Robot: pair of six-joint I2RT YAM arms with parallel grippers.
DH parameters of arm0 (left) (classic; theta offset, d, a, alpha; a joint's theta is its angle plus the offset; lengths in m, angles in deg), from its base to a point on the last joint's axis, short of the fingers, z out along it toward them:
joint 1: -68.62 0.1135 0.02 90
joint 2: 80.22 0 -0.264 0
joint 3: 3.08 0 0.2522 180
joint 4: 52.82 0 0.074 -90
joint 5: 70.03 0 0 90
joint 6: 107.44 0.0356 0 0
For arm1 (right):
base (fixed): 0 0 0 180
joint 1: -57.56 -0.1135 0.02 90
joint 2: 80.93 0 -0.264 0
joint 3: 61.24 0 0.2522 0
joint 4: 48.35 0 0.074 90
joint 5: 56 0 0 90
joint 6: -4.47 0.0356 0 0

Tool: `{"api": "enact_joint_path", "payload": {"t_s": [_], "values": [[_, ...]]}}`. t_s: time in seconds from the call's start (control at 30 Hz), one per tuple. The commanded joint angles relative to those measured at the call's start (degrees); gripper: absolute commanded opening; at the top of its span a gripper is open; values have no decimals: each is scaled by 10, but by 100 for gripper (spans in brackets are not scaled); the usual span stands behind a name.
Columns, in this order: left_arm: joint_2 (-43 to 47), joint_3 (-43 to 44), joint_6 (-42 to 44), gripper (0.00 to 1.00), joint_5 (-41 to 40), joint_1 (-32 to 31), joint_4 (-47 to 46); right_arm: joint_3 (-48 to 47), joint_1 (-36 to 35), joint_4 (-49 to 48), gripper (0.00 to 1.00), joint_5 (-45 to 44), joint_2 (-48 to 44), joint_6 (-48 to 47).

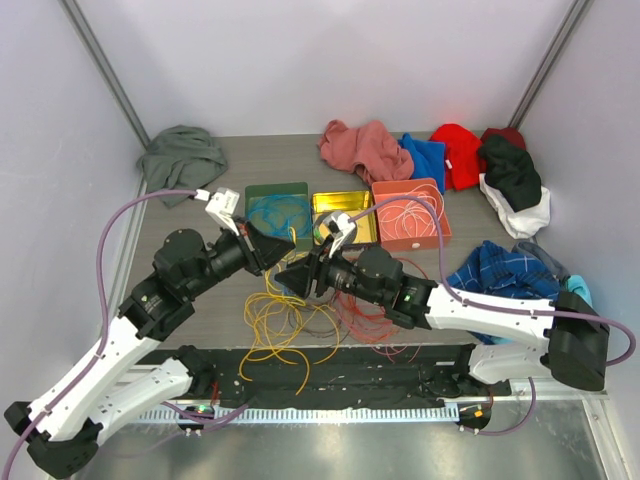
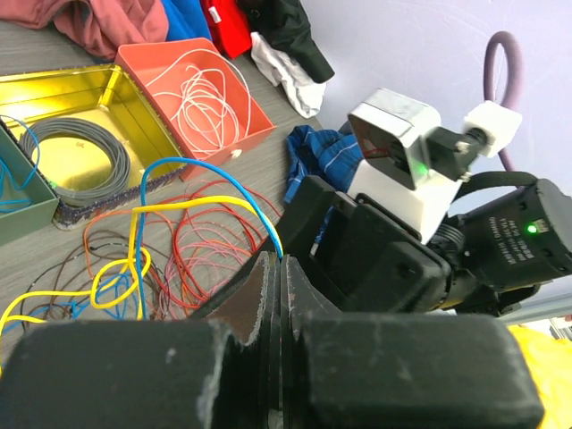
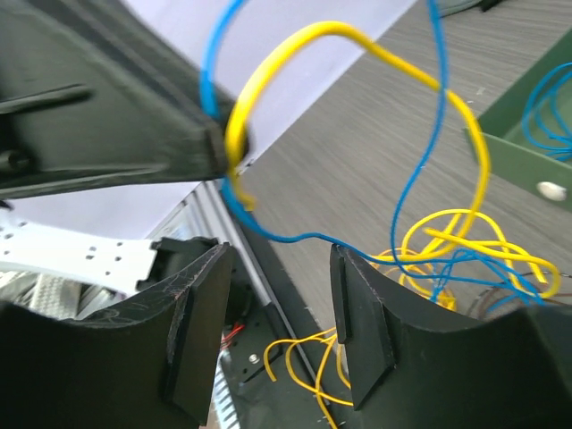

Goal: Untangle the cables

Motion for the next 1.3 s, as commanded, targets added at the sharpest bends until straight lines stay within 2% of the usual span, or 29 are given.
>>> {"api": "enact_joint_path", "payload": {"t_s": [0.0, 0.53, 1.07, 1.2, 1.23, 1.27], "values": [[13, 2, 1, 0, 11, -2, -33, -24, -3, -17, 55, -54, -3, -21], [5, -1, 17, 0, -6, -2, -16, 14, -20, 34, 56, -63, -74, -30], [11, 7, 1, 0, 21, -3, -23, -25, -20, -8, 55, -103, 17, -41], [15, 0, -2, 0, 22, -3, -24, -39, -21, -22, 50, -106, 27, -43], [15, -1, -3, 0, 23, -3, -25, -42, -21, -23, 42, -107, 32, -43], [17, -2, -3, 0, 23, -3, -26, -44, -21, -24, 40, -106, 34, -43]]}}
